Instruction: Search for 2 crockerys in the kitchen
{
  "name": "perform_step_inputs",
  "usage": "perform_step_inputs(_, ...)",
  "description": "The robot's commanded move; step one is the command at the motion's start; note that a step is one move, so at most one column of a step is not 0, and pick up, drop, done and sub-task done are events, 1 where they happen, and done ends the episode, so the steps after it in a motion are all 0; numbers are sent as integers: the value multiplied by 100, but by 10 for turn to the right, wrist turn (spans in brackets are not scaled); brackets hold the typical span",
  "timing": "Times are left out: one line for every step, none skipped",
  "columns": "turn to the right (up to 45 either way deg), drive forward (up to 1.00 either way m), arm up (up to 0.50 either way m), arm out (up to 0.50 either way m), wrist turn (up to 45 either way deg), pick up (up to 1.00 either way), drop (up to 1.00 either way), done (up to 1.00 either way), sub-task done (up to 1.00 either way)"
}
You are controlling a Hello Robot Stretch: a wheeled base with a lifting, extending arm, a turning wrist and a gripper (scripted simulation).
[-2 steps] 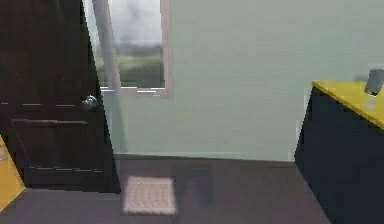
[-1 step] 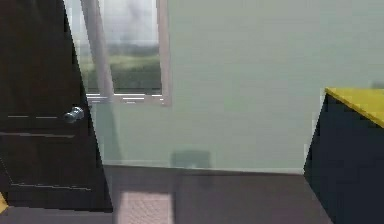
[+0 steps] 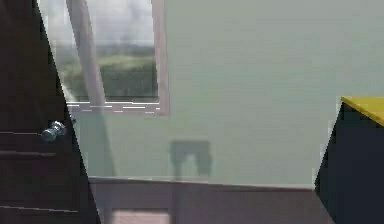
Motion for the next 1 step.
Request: perform_step_inputs(420,0,0,0,0,0,0,0,0)
